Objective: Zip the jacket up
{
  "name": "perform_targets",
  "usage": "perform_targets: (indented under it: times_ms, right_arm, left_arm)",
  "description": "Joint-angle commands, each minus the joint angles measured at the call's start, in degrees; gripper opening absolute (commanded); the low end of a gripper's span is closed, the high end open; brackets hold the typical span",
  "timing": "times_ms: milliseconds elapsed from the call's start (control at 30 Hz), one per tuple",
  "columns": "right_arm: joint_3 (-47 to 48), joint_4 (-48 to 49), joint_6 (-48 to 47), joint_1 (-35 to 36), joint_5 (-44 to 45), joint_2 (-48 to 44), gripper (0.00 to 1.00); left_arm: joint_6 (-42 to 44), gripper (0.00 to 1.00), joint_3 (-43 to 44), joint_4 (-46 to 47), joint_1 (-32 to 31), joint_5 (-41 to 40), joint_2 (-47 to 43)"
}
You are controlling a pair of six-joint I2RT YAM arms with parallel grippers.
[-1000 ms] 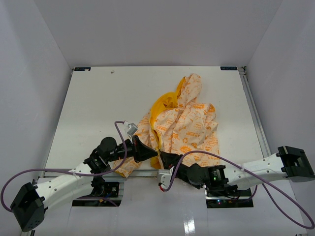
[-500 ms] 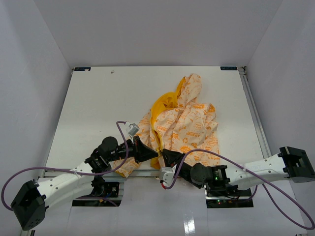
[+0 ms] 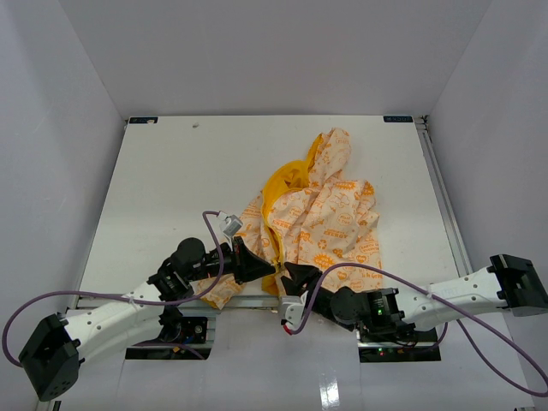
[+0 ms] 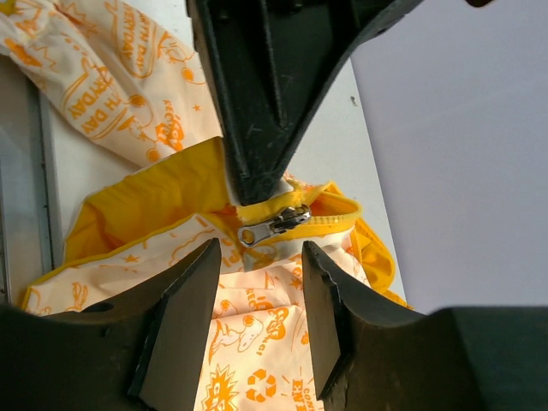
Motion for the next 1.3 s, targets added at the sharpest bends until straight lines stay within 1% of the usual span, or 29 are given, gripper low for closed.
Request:
perform_targets:
  times_ms: [0, 200, 433, 600, 700, 967, 1267]
  right_arm:
    - [2.1, 0.6, 0.3, 0.6, -0.1, 0.3, 0.50]
    - [1.4, 4.7, -2.3, 0.6, 0.9, 1.3, 0.49]
    - [1.3, 7.4, -4.1, 0.6, 1.3, 2.8, 0.48]
    - [1.2, 9.4, -5.1, 0.6, 1.7, 3.6, 0.47]
    - [0.9, 10.9, -5.8, 0.6, 2.3, 3.9, 0.44]
    - [0.3, 12.1, -6.5, 0.6, 3.1, 3.5, 0.33]
    - [-0.1, 12.6, -6.5, 0.6, 4.3, 2.9, 0.28]
  left_arm:
    - [-0.7, 0.00, 0.3, 0.0, -0.3, 1.2, -1.2]
    - [-0.7, 0.00, 0.1, 0.0, -0.4, 1.3, -1.4]
    - [-1.0, 0.00, -0.2, 0.7, -0.4, 1.5, -1.3]
    - [-0.9, 0.00, -0.3, 0.8, -0.3, 1.6, -1.4]
    - [-1.0, 0.00, -0.4, 0.8, -0.3, 1.7, -1.6]
    - [-0.8, 0.00, -0.7, 0.9, -0.3, 1.6, -1.7]
    - [-0.8, 0.00, -0.8, 0.9, -0.4, 1.6, -1.5]
